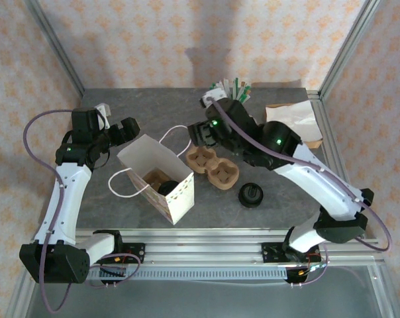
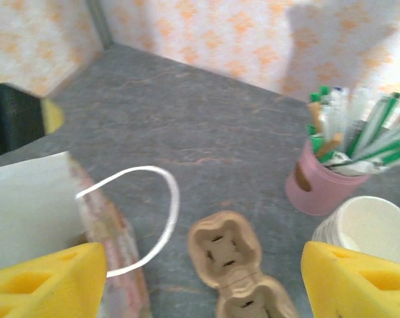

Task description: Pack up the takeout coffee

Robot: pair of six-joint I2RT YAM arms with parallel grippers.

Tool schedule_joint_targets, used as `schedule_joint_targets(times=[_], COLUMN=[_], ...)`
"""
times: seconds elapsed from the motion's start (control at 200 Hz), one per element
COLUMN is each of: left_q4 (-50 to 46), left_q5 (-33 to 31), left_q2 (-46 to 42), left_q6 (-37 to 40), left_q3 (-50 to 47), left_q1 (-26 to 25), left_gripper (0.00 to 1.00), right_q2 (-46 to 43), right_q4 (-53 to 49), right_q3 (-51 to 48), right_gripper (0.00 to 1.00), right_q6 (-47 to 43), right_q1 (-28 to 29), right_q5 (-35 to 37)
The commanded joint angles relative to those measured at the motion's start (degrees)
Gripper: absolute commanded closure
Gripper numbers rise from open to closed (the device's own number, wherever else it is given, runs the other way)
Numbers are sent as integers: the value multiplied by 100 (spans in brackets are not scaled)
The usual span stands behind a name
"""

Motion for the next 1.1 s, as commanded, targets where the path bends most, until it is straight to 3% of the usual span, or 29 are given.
schedule_joint_targets(times=[0.0,0.561,0.891,1.091], left_q4=[-93,-59,-38,195], left_q5=[-96,-96,-285,-690], left_q2=[-59,-84,-264,-753], left_q6=[144,135,197,198], left_q3=[34,-19,-36,-220], left_q1=[32,32,32,32], left_gripper=[1,2,2,1], right_q2=[-285,-216,-23,473], right_q4=[392,1026,2212,2520], right_q3=[-352,-1173,-1846,-1856], right_gripper=[23,32,47,66], right_q6=[-42,76,1127,1275], right_q1=[-411,-3096,-4722,-5087], right_q5=[96,-1671,-3361,-3775])
